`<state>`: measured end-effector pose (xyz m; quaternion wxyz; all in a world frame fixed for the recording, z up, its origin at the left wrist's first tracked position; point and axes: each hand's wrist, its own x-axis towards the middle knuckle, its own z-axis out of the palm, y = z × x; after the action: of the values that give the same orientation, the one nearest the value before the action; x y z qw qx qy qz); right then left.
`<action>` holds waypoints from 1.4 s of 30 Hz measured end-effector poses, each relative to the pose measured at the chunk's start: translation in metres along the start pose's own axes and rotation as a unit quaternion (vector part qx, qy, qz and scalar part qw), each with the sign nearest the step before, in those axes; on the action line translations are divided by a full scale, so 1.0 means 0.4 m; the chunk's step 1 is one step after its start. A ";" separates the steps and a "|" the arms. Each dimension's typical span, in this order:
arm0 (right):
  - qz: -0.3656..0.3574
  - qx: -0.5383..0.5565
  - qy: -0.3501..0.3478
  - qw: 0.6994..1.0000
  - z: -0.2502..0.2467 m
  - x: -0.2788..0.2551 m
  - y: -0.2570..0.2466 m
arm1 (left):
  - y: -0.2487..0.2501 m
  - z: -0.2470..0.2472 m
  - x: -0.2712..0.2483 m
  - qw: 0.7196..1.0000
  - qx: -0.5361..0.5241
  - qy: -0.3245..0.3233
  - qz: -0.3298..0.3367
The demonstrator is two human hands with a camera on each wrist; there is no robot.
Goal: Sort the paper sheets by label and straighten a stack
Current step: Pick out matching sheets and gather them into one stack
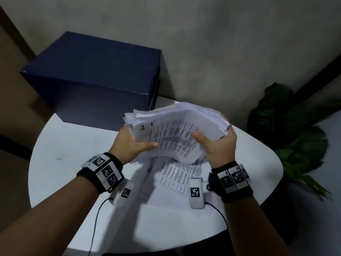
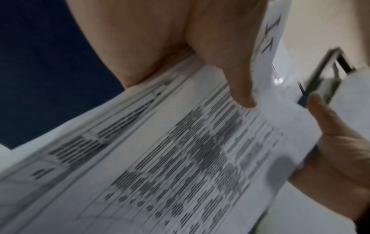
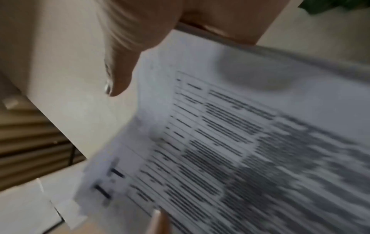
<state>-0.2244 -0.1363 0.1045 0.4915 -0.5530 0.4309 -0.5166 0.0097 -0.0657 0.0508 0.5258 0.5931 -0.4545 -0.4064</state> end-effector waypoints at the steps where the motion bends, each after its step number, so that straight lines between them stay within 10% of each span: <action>1: -0.012 0.004 0.016 1.000 0.009 0.004 -0.010 | 0.001 0.004 0.007 1.000 0.000 0.003 0.007; 12: -0.060 0.011 0.178 0.982 0.018 0.041 -0.055 | -0.035 0.009 0.011 0.998 -0.008 0.062 -0.015; 20: -0.072 0.035 0.143 0.986 0.013 0.040 -0.030 | -0.040 0.003 0.024 0.998 -0.010 0.058 -0.011; 25: 0.039 -0.021 0.051 0.998 -0.001 0.007 0.023 | -0.022 0.019 0.020 0.996 -0.019 0.083 -0.019; 32: -0.027 -0.032 0.014 0.999 -0.052 -0.024 0.031 | -0.004 0.020 -0.016 0.998 0.005 0.052 0.033; 42: 0.089 -0.006 0.089 0.992 -0.043 -0.001 0.084 | -0.010 0.042 0.026 0.998 0.032 0.044 -0.008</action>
<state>-0.2407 -0.1423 0.0711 0.4916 -0.4674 0.5238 -0.5153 -0.0034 -0.0801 0.0449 0.5225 0.6309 -0.4387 -0.3695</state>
